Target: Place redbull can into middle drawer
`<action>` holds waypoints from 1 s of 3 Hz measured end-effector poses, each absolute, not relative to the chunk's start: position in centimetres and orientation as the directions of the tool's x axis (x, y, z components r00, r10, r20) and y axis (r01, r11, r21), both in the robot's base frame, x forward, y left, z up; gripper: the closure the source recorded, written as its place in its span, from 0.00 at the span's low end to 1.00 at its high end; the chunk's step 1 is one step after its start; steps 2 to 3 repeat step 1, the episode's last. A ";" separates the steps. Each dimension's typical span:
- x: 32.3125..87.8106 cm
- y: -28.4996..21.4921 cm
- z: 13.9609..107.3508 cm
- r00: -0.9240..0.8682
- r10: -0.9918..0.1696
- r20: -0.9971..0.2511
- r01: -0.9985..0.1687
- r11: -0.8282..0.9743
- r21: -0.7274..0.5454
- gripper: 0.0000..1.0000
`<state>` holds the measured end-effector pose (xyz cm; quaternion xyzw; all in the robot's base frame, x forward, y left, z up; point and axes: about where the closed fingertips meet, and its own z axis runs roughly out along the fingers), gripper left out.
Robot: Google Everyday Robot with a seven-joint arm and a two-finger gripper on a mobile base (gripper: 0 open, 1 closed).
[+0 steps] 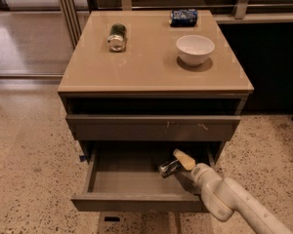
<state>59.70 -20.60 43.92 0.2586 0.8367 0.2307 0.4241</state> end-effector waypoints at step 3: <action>59.7 -20.6 43.9 -0.506 0.628 -0.590 0.237 0.760 0.605 0.00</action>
Offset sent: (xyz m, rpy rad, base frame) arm 0.0000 0.0000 0.0000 0.0000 0.0000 0.0000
